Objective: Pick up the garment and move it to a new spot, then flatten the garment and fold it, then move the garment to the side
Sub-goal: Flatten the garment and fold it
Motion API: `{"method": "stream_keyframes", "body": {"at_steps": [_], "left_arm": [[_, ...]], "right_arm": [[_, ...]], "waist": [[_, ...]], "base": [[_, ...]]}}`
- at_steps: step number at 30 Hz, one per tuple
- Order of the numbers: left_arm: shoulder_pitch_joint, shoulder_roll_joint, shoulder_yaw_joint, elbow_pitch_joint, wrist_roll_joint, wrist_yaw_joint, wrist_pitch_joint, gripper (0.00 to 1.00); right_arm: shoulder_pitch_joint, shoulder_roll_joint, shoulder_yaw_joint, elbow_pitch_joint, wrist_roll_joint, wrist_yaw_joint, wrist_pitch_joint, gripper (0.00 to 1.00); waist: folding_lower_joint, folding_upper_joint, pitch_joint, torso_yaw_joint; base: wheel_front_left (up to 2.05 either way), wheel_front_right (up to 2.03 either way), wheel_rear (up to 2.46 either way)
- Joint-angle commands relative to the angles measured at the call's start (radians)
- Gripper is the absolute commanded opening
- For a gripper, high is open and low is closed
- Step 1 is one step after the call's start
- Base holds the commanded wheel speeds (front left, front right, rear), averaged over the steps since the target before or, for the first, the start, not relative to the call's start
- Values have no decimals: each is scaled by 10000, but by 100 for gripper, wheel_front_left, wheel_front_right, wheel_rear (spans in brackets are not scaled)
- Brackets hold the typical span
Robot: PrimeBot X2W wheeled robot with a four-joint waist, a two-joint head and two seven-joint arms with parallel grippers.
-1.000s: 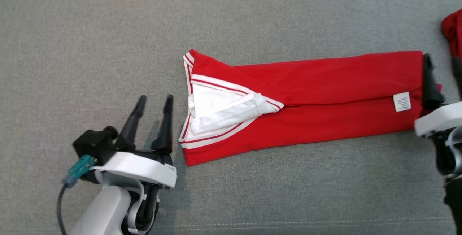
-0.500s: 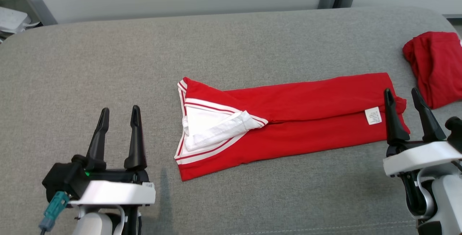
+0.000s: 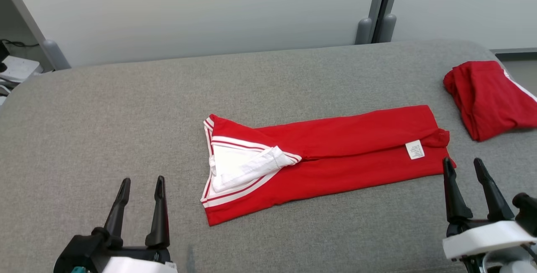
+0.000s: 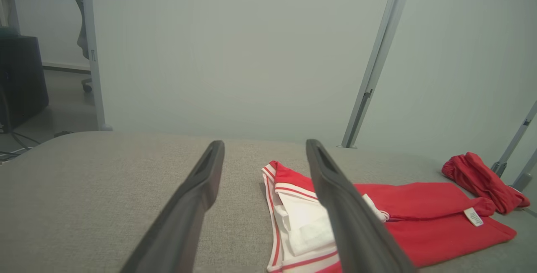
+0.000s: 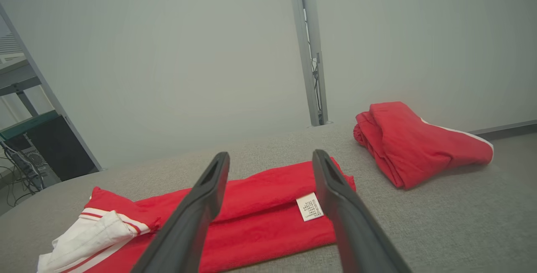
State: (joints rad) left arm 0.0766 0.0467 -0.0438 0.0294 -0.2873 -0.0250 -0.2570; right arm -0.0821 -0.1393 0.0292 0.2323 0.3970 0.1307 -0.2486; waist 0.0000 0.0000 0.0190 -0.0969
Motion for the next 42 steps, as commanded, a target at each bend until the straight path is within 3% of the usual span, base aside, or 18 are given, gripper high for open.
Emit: {"method": "stream_keyframes", "body": {"at_steps": [1, 28, 33, 42], "left_arm": [[-133, 38, 315, -284, 56, 86, -47, 100], [126, 36, 75, -333, 189, 337, -47, 100], [6, 36, -43, -282, 249, 330, -47, 100], [-597, 36, -250, -90, 236, 264, -47, 100]], "right_arm": [[38, -83, 143, -385, 68, 0, -132, 100], [95, 71, 249, -156, 183, 0, -132, 100], [-925, 157, -85, 1043, 210, 0, -132, 100], [-3636, 64, -1278, 4302, 68, 0, -132, 100]], "waist": [[0, 0, -127, -47], [0, 0, -41, 18], [0, 0, 279, 39], [0, 0, 1278, 449]], "base": [[0, 0, 0], [0, 0, 0], [0, 0, 0], [0, 0, 0]]}}
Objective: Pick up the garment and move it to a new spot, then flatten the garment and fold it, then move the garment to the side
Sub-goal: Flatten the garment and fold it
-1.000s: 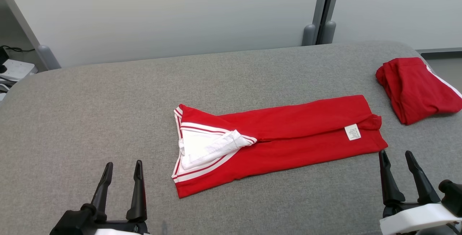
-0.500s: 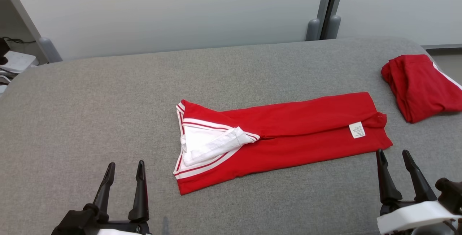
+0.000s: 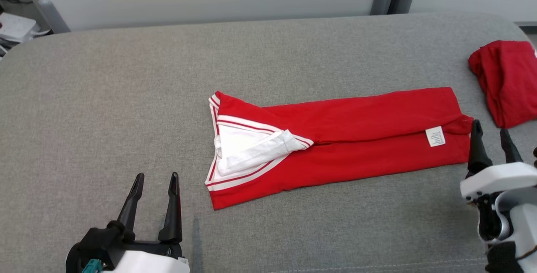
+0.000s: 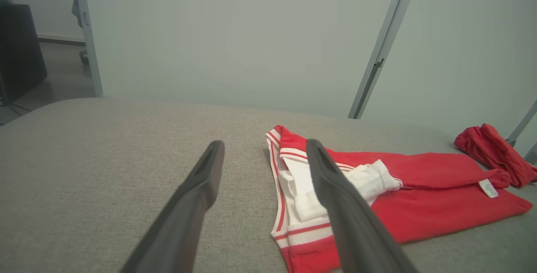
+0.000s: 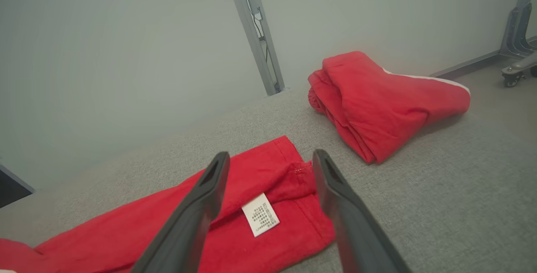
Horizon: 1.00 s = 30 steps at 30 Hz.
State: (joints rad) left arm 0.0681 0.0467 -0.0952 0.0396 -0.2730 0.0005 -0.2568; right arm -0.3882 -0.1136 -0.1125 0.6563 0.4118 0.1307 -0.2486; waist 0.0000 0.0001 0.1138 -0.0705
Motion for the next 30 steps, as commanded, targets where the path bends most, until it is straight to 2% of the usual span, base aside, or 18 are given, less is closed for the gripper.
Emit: {"method": "stream_keyframes", "body": {"at_steps": [1, 8, 9, 13, 21, 30], "left_arm": [[-585, 36, 247, -169, 100, 2, -49, 100], [-1004, 36, 174, -36, 215, -131, -49, 100], [-1004, 36, 174, -36, 215, -131, -49, 100], [-1248, 36, 140, -58, 269, -193, -49, 100], [-1624, 36, 74, -125, 318, -267, -49, 100], [-1886, 35, -15, -69, 324, -313, -49, 100]], "right_arm": [[-869, -246, 80, 397, -8, 0, -132, 100], [-2455, -691, -260, 2869, 613, 0, 16, 100], [-2455, -691, -260, 2869, 613, 0, 16, 100], [-3087, -928, -274, 4110, 719, 0, 322, 100], [-3881, -1137, -25, 5096, 1152, 0, 542, 100], [-4074, -1475, 219, 5867, 1390, 0, 826, 100]], "waist": [[0, -1, 449, 227], [0, -1, 999, 432], [0, -1, 999, 432], [0, -1, 1257, 562], [0, -1, 1765, 794], [0, -1, 1894, 1010]], "base": [[0, 0, 0], [0, 0, 0], [0, 0, 0], [0, 0, 0], [0, 0, 0], [0, 0, 0]]}}
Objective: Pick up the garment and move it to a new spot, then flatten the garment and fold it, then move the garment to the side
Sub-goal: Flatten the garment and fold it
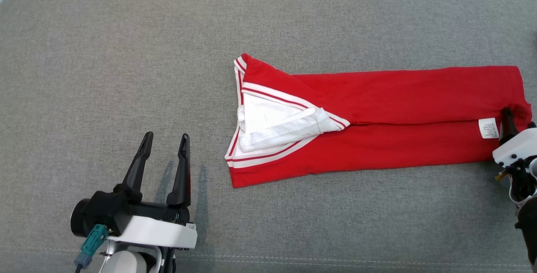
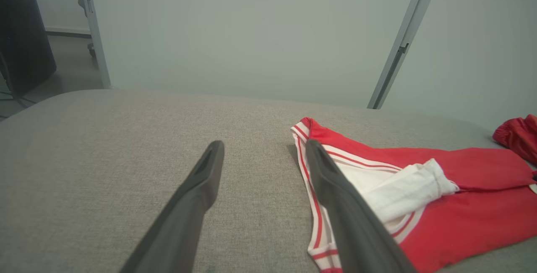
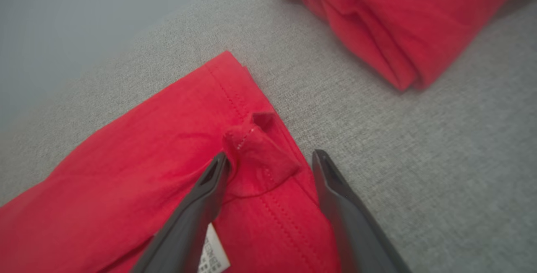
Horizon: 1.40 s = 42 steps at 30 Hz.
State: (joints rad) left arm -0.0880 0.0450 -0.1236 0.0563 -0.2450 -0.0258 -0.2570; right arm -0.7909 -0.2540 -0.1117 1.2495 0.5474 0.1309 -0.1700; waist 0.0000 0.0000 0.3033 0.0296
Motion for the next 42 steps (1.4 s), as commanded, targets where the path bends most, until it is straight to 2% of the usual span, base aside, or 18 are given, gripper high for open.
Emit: {"method": "stream_keyframes", "body": {"at_steps": [1, 3, 4, 5, 14, 22, 33, 42], "left_arm": [[-336, 53, 262, -237, 44, -50, -47, 100], [-341, 53, 262, -242, 50, -47, -47, 100], [-327, 53, 270, -246, 58, -45, -47, 100], [-320, 53, 274, -245, 62, -46, -47, 100], [-234, 53, 267, -227, 50, -57, -47, 100], [-72, 53, 228, -260, -90, 30, -47, 100], [242, 53, 205, -295, -383, 252, -47, 100], [390, 53, 141, -339, -484, 344, -47, 100]], "right_arm": [[-63, -68, 206, -11, 66, -2, 67, 100], [-67, -40, 209, 95, 118, -2, 198, 100], [-71, -9, 187, 155, 201, -2, 263, 29], [-66, -2, 204, 175, 219, -2, 281, 0], [92, -48, 461, 100, 437, -2, 38, 0], [615, -71, 770, -886, 1101, -2, -143, 0], [2254, 283, 1738, -4840, 3137, -2, 321, 0], [3075, 998, 2665, -7385, 3393, -2, 762, 0]], "waist": [[0, 0, 0, 21], [0, 0, -12, 32], [0, 0, -25, 33], [0, 0, -34, 35], [0, 0, -260, -30], [0, 0, -592, -61], [0, 0, -1221, 176], [0, 0, -1559, 791]], "base": [[0, 0, 0], [0, 0, 0], [0, 0, 0], [0, 0, 0], [0, 0, 0], [0, 0, 0], [0, 0, 0], [0, 0, 0]]}}
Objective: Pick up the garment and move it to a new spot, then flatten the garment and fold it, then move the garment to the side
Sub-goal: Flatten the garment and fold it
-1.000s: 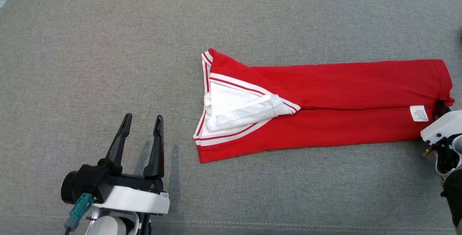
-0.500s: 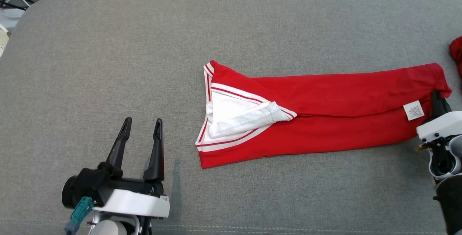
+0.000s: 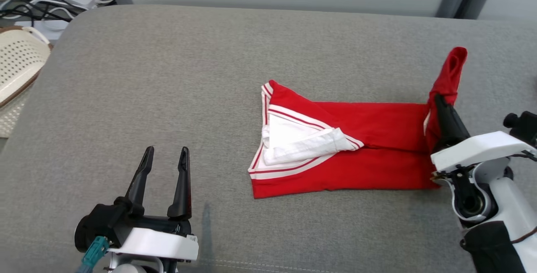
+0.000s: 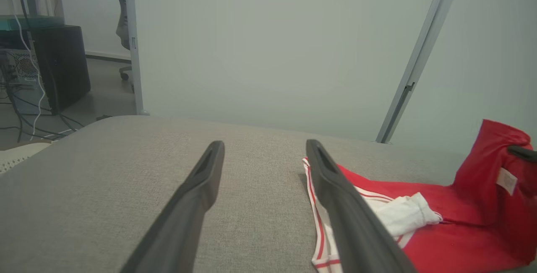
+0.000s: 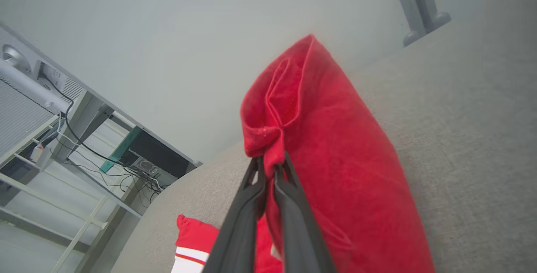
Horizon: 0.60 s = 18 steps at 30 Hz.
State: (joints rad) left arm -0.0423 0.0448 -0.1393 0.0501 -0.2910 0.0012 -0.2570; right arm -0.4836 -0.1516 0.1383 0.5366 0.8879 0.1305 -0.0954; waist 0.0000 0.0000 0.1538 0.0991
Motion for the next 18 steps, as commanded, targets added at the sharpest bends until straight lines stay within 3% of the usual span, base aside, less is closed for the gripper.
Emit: {"method": "stream_keyframes", "body": {"at_steps": [1, 9, 18], "left_arm": [[-45, 55, 295, -276, -37, 86, -47, 100], [20, 55, 211, -300, -84, 140, -47, 100], [73, 54, 95, -488, -90, 191, -47, 100]], "right_arm": [[29, 83, 212, -416, -47, 2, 50, 0], [163, 730, 552, -1055, -370, 2, 424, 0], [169, 1005, 1651, -671, -221, 2, 405, 0]], "waist": [[0, 0, -98, 190], [0, 0, -260, 1045], [0, 0, -327, 1750]], "base": [[0, 0, 0], [0, 0, 0], [0, 0, 0]]}}
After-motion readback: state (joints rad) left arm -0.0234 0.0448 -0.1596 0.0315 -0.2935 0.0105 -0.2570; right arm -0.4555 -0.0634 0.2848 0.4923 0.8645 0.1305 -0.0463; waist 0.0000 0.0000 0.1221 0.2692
